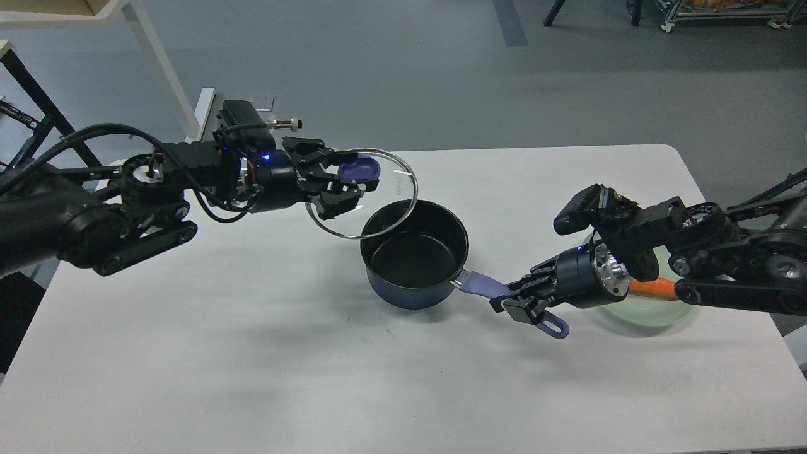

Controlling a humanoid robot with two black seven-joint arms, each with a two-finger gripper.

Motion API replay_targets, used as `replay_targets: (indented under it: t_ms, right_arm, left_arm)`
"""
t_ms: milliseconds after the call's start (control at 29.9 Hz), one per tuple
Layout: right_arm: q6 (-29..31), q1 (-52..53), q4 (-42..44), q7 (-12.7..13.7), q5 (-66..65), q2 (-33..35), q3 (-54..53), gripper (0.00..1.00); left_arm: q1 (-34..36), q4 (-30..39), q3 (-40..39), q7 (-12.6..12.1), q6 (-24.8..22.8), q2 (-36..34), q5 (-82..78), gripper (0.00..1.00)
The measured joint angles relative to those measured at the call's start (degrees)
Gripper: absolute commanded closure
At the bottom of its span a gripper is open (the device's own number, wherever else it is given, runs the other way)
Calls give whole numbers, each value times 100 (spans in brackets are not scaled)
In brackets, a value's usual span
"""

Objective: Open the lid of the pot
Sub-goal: 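Lift the glass lid off the pot with the left gripper, then lower the glass lid onto the table beside the pot and release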

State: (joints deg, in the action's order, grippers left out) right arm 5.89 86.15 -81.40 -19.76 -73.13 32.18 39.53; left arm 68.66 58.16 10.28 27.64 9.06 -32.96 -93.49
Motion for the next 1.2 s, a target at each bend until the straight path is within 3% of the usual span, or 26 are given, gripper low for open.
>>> replay_targets:
  t_ms: [167, 335, 602, 937, 1004, 1104, 1204]
  right_arm:
    - [0, 7, -8, 0, 0, 14, -1, 76]
    - [0, -11, -5, 0, 0, 17, -18, 76]
    - [0, -63, 2, -3, 0, 8, -63, 76]
    - [0, -43, -15, -2, 0, 11, -68, 76]
    - [0, -43, -16, -2, 0, 13, -69, 76]
    - [0, -39, -12, -2, -1, 14, -69, 70]
    - [-16, -38, -7, 3, -5, 18, -74, 55]
  left_arm:
    - [-161, -90, 107, 36, 3, -777, 56, 59]
    - [-755, -474, 214, 36, 79, -1171, 27, 59]
    - [-1624, -816, 220, 38, 601, -1304, 50, 58]
    - [-2150, -981, 217, 36, 843, -1281, 37, 54]
    - [-2164, -981, 222, 36, 844, -1290, 38, 48]
    - [-2172, -981, 227, 38, 844, -1303, 43, 22]
    - [-2172, -981, 233, 38, 841, -1314, 107, 20]
